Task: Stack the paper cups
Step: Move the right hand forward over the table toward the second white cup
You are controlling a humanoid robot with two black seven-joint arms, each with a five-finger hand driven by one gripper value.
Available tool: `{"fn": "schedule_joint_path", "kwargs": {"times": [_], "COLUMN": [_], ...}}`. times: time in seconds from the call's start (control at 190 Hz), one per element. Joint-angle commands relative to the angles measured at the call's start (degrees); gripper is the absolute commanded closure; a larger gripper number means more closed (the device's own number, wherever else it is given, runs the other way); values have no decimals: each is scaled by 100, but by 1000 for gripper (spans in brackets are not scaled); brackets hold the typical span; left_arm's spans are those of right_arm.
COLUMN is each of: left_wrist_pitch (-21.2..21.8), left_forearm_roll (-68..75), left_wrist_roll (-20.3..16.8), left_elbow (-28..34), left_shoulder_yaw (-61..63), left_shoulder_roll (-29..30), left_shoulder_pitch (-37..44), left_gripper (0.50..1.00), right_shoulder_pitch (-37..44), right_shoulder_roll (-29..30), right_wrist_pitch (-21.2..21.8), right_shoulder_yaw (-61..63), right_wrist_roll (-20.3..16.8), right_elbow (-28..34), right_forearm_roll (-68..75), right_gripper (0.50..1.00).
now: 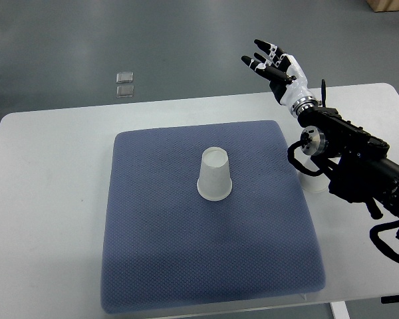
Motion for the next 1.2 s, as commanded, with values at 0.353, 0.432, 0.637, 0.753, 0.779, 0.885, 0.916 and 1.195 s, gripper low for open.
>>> {"fn": "schedule_joint_path", "kwargs": {"times": [0.353,0.432,0.637,0.753,0.779,0.885,0.916,1.195], "left_wrist_pitch": [9,17,17,17,17,17,17,17], "left_forearm_roll": [8,8,8,8,8,8,8,8], "left_wrist_roll": [0,0,0,0,0,0,0,0], "left_elbow": [43,79,61,70,70,70,70,70], "left_shoulder_yaw": [9,18,18,18,18,18,18,18], "left_shoulder_roll": [0,0,0,0,0,0,0,0], "left_shoulder_pitch": [0,35,35,35,35,35,35,35], "left_gripper": [500,500,500,500,500,500,500,500], "right_shoulder_pitch": [7,7,15,15,24,24,33,86], "right_shoulder_roll": [-11,-11,-11,-29,-29,-55,-64,-90], "right_wrist_pitch": [-9,-9,-9,-9,-9,-17,-17,-17], "right_shoulder_yaw": [0,0,8,9,9,0,0,-9], "right_wrist_roll": [0,0,0,0,0,0,0,-9], "right_elbow": [0,0,0,0,0,0,0,-9], "right_forearm_roll": [0,0,0,0,0,0,0,-9], "right_gripper": [585,585,585,585,585,585,585,585]}}
